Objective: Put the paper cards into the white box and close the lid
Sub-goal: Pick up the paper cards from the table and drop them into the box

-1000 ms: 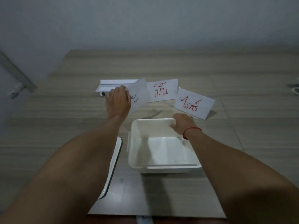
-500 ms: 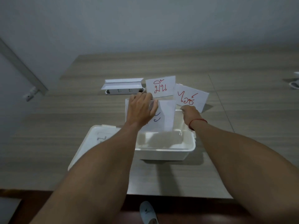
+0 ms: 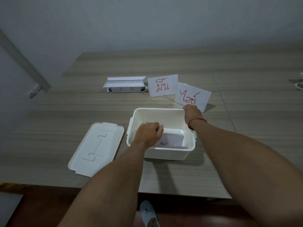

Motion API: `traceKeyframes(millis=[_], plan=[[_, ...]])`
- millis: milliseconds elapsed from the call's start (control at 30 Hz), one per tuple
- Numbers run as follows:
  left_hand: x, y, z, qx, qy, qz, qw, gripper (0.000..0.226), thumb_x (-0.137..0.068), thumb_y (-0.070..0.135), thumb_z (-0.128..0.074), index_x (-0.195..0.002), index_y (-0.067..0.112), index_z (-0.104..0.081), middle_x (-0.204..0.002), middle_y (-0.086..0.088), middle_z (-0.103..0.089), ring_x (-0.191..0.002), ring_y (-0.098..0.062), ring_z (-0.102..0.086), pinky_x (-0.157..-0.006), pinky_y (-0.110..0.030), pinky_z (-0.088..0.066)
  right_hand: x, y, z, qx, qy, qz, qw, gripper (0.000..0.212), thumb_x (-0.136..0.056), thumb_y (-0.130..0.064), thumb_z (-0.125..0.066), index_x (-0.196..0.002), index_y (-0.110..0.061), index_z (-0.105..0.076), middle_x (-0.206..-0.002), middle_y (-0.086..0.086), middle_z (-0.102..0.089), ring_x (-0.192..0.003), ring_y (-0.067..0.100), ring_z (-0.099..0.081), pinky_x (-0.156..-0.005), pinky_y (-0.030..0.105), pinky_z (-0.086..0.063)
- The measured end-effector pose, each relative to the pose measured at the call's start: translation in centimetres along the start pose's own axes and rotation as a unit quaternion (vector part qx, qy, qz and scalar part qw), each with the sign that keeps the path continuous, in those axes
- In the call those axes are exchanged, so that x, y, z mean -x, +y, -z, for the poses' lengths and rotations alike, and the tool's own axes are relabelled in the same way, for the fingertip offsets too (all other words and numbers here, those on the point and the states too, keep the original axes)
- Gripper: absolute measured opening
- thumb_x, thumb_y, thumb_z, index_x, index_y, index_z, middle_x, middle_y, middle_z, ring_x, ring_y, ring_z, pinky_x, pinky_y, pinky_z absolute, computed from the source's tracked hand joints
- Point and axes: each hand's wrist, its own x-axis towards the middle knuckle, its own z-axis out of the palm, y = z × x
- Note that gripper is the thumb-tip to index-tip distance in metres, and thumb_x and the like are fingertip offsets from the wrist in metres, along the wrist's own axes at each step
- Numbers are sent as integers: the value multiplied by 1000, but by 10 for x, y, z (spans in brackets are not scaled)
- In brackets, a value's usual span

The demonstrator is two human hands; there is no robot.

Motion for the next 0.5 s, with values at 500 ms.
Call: traceKeyframes(millis=[500], plan=[[-42, -31, 19, 91, 4, 378, 921, 31, -98, 13, -41, -128, 7, -48, -129, -17, -58, -120, -36, -55, -94, -44, -46, -25, -4, -6, 42, 14, -1, 999, 37, -93, 5, -40, -120, -7, -61, -120, 18, -64, -112, 36, -61, -94, 39, -50]])
